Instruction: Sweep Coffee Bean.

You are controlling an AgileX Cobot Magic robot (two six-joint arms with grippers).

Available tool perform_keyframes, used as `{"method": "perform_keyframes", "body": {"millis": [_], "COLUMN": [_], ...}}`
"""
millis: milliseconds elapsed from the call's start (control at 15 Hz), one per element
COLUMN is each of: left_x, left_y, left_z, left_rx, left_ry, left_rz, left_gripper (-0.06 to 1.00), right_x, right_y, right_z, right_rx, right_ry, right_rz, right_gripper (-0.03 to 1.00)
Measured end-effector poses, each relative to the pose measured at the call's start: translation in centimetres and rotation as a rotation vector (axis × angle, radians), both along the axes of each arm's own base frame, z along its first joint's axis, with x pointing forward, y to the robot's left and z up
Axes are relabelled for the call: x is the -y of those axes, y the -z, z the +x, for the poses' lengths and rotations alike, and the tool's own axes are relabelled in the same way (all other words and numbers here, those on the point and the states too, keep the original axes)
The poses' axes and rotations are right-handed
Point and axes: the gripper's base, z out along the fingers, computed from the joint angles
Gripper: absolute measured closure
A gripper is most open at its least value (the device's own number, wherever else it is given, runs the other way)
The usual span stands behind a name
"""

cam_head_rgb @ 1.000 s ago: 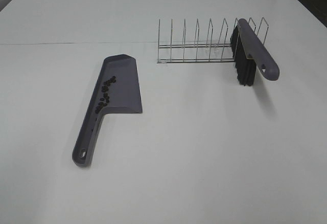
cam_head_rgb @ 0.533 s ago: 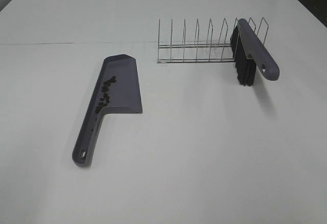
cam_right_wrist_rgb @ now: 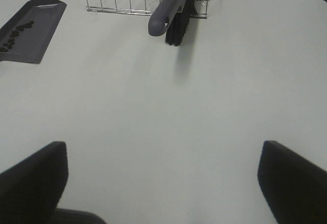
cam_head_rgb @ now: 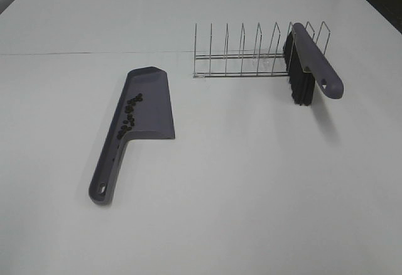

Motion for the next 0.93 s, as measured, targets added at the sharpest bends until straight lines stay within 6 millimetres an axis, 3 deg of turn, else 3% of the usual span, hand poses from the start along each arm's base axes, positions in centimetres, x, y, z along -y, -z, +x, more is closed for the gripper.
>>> {"method": "perform_keyframes", "body": {"millis": [133,667,933], "left_x": [-0.1,-0.1,-0.1], "left_y": [0.0,0.0,0.0], "left_z": [-0.8,-0.8,-0.8], "left_rx": [0.049,0.049,0.049], "left_ry": [-0.037,-0.04,-0.04], "left_rz": [-0.003,-0.003,-0.003], "left_gripper": [0.25,0.25,0.25], "right_x": [0.0,0.0,-0.1], "right_y": [0.0,0.0,0.0], "right_z": [0.0,0.0,-1.3], "right_rx": [0.0,0.001,0.085], "right_ry": [0.0,0.0,-0.003], "right_rz": [0.0,0.001,0.004], "right_gripper": [0.1,0.1,0.1]}}
